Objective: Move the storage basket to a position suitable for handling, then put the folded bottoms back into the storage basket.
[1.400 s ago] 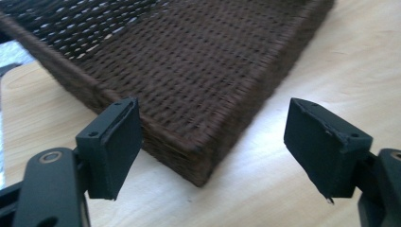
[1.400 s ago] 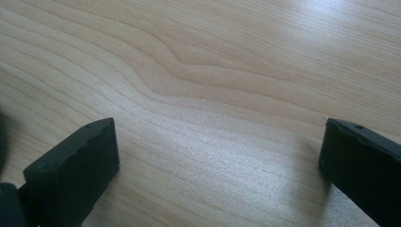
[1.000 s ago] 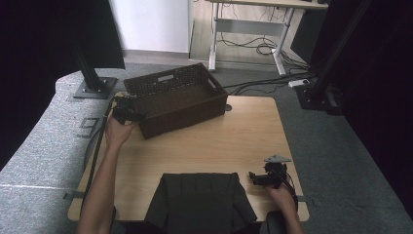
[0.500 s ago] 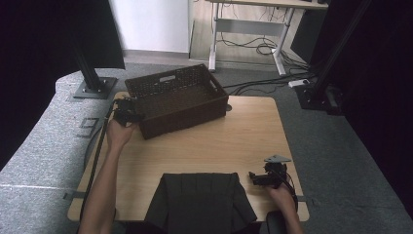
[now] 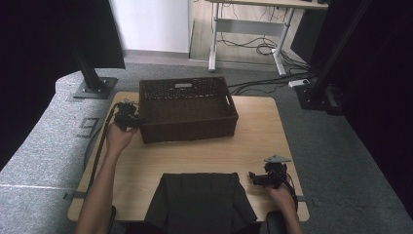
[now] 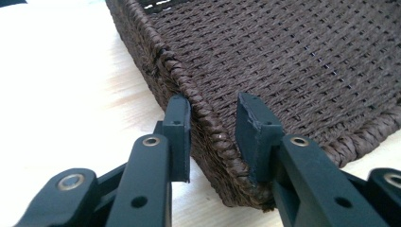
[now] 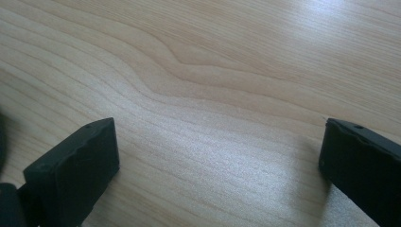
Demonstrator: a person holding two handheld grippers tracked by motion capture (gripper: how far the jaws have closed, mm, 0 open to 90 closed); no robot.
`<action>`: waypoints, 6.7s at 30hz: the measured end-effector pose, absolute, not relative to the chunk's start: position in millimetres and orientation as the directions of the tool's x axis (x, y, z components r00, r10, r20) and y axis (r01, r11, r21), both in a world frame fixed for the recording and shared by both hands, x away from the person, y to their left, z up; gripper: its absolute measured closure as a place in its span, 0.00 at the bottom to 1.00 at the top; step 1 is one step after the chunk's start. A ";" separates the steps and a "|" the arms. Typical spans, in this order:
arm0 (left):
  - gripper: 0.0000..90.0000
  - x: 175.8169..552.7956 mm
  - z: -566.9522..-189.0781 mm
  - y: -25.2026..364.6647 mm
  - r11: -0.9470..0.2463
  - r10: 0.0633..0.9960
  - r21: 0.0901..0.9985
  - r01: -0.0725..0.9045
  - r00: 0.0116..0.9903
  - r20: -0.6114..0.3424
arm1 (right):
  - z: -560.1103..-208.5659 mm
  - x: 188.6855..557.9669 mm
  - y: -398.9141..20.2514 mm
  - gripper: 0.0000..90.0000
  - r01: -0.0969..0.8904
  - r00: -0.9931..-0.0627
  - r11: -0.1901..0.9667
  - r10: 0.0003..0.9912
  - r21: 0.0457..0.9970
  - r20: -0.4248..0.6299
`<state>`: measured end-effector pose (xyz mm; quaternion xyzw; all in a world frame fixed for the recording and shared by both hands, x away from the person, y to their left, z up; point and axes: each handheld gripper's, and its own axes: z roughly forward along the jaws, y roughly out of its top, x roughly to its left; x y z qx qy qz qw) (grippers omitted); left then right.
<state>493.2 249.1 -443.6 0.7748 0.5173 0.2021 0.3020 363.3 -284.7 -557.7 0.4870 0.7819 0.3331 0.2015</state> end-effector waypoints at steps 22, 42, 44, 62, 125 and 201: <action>0.77 421.2 -446.9 232.5 -0.375 0.860 0.693 0.615 0.510 0.012 | -557.5 363.1 -284.7 0.00 0.629 -0.444 0.304 0.896 0.715 0.011; 0.76 375.6 -447.1 222.5 -0.386 0.861 0.692 0.610 0.508 0.031 | -557.6 362.7 -289.2 0.00 0.631 -0.436 0.297 0.900 0.717 0.011; 0.76 376.9 -447.1 223.5 -0.383 0.858 0.692 0.612 0.513 0.022 | -557.7 362.7 -289.2 0.00 0.631 -0.436 0.297 0.900 0.717 0.011; 0.34 360.4 -430.8 245.0 -0.341 0.814 0.776 0.530 0.580 -0.038 | -557.6 362.7 -289.1 0.00 0.631 -0.436 0.297 0.900 0.717 0.011; 0.00 349.0 -547.5 255.9 -0.431 0.821 0.648 0.628 0.571 -0.008 | -554.9 360.3 -289.1 0.00 0.647 -0.449 0.314 0.893 0.695 0.014; 0.40 299.4 -535.6 148.1 -0.449 0.560 0.577 0.682 0.718 -0.413 | -551.3 314.7 -163.0 0.50 0.787 -0.616 0.344 0.444 0.512 0.650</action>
